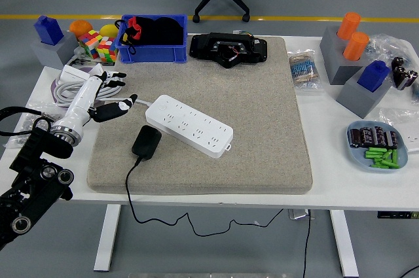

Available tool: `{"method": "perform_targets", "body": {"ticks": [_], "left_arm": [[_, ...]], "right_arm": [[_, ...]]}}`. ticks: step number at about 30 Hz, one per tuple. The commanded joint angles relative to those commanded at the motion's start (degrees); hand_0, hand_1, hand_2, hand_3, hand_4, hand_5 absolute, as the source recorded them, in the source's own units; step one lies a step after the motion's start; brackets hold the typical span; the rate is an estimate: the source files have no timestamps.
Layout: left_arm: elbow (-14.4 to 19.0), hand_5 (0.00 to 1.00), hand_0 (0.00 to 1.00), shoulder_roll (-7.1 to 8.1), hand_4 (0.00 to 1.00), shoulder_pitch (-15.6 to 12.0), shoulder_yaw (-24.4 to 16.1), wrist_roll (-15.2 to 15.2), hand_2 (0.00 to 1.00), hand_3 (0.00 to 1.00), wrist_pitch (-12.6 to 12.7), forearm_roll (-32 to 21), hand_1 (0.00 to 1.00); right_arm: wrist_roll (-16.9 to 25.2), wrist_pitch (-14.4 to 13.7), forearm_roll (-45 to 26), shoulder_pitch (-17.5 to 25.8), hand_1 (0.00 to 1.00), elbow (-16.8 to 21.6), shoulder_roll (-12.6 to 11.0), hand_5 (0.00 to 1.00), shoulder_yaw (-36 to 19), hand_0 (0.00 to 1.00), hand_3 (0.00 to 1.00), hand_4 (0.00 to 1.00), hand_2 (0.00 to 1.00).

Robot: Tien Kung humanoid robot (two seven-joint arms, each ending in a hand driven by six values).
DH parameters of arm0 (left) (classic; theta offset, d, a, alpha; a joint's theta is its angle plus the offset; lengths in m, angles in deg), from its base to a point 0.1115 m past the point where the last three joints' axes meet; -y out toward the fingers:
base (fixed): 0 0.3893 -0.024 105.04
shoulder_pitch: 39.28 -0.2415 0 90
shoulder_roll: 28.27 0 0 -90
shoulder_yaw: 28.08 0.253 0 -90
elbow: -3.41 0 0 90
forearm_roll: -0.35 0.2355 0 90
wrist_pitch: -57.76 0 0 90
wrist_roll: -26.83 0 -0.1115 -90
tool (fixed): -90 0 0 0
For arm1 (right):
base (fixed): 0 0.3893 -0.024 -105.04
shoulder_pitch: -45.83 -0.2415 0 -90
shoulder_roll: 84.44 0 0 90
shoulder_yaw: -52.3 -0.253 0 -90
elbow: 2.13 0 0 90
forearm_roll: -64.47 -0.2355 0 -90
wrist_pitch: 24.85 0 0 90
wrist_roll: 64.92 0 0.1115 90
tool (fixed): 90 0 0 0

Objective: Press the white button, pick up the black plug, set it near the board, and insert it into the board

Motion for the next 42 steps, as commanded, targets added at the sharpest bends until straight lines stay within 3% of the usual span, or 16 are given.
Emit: {"method": "perform_targets", "body": {"ticks": [2,3,8,9,14,15,20,21,26,27,29,42], "left_arm": [[-0.1,0.326,0.389,0.19,0.74,0.8,1.0,0.1,0.331,0.759,-0.1,-0.2,0.339],[-0.2,0.323,0.218,0.38,0.737,1.7,2.0,0.2,0.19,0.689,-0.2,-0.4,0.139],[-1.1,0.323,0.218,0.84,0.737,5.0,5.0,0.2,0.19,0.689,0.0,-1.3,0.139],[-1.2,0.328,0.031,0.87,0.745,5.4,5.4,0.2,0.084,0.641,0.1,-1.4,0.002],[-3.1,0.328,0.031,1.14,0.745,9.0,8.4,0.5,0.084,0.641,-0.7,-1.8,0.002],[-3.5,0.074,0.002,1.19,0.664,9.8,9.1,0.9,0.025,0.589,-1.6,-1.9,0.002],[-5.3,0.074,0.002,1.31,0.664,12.9,12.1,3.0,0.025,0.589,-4.5,-2.0,0.002],[-5.6,0.002,0.002,1.33,0.375,13.3,12.6,3.3,0.002,0.559,-4.8,-2.0,0.002],[-7.7,0.002,0.002,1.51,0.375,16.1,16.3,6.0,0.002,0.559,-7.3,-2.5,0.002],[-8.4,0.002,0.002,1.48,0.237,16.8,17.2,6.7,0.002,0.543,-7.9,-2.7,0.002],[-9.3,0.002,0.002,1.44,0.237,17.7,18.7,7.6,0.002,0.543,-8.7,-2.9,0.002],[-13.2,0.002,0.002,-0.08,0.163,21.1,24.7,8.9,0.002,0.559,-9.2,-5.0,0.002]], "right_arm": [[0.0,0.0,0.0,0.0,0.64,0.0,0.0,0.462,0.1,0.635,0.606,0.678,0.624],[0.0,0.0,-0.1,0.0,0.639,0.0,0.0,0.463,0.1,0.635,0.605,0.677,0.624],[-0.1,0.0,-0.2,0.0,0.639,-0.1,0.0,0.463,0.3,0.635,0.605,0.677,0.624],[-0.1,0.0,-0.3,0.0,0.639,-0.1,0.0,0.462,0.3,0.635,0.605,0.677,0.624],[-0.1,0.0,-0.4,-0.1,0.639,-0.1,0.0,0.462,0.3,0.635,0.605,0.677,0.624],[-0.1,0.0,-0.5,-0.1,0.639,-0.1,-0.1,0.463,0.3,0.635,0.605,0.678,0.624],[-0.1,0.0,-0.6,-0.2,0.639,-0.1,-0.2,0.463,0.5,0.635,0.605,0.678,0.624],[-0.1,0.0,-0.6,-0.2,0.639,-0.1,-0.2,0.463,0.5,0.635,0.604,0.677,0.623],[-0.1,0.0,-0.7,-0.1,0.639,-0.1,-0.2,0.463,0.5,0.635,0.604,0.677,0.623],[-0.1,0.1,-0.7,-0.1,0.639,-0.2,-0.2,0.462,0.6,0.635,0.605,0.677,0.622],[-0.1,0.1,-0.7,-0.1,0.639,-0.2,-0.2,0.462,0.6,0.635,0.605,0.677,0.622],[-0.1,0.1,-0.9,-0.2,0.639,-0.2,-0.3,0.462,1.0,0.635,0.603,0.676,0.622]]}}
